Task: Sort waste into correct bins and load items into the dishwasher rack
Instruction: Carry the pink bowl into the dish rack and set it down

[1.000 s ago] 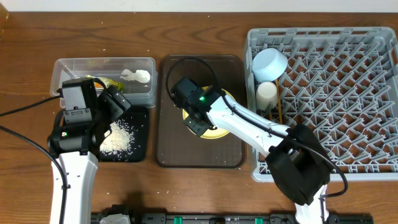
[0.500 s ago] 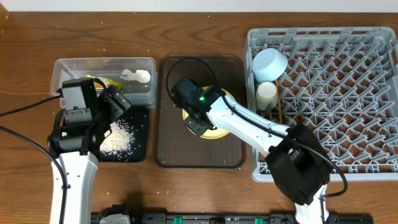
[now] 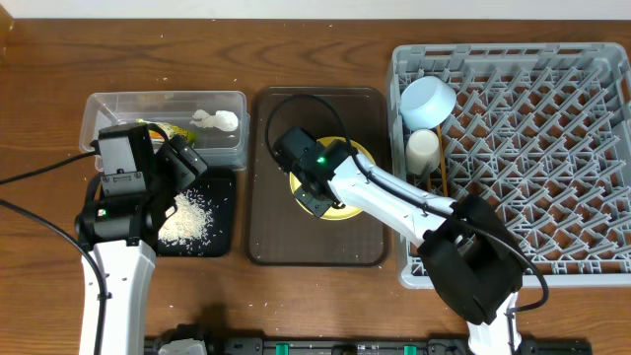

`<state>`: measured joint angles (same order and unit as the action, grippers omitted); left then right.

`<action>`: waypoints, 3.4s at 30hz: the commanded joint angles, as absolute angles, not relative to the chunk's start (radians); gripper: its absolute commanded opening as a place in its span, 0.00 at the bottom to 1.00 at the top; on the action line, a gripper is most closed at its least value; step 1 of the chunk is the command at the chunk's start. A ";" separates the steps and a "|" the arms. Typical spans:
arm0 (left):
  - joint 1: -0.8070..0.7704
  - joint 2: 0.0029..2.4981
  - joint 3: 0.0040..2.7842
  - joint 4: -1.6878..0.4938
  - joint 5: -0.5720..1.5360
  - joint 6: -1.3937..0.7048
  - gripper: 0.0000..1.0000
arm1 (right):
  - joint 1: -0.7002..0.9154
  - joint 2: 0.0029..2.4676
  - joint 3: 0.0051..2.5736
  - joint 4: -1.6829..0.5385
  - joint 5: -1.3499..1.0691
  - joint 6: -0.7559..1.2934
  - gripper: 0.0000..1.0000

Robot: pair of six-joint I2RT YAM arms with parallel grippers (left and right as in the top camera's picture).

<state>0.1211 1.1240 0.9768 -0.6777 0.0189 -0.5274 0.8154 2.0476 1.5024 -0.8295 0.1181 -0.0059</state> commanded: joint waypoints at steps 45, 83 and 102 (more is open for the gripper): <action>0.124 1.125 0.987 -0.680 0.007 -0.536 0.96 | -0.159 1.364 0.994 -0.997 -1.406 -0.320 0.01; 0.124 1.125 0.987 -0.681 0.007 -0.536 0.96 | -0.216 1.381 0.817 -0.854 -1.273 -0.265 0.01; 0.124 1.125 0.987 -0.680 0.007 -0.536 0.96 | -0.216 1.453 0.742 -0.668 -1.560 -0.241 0.01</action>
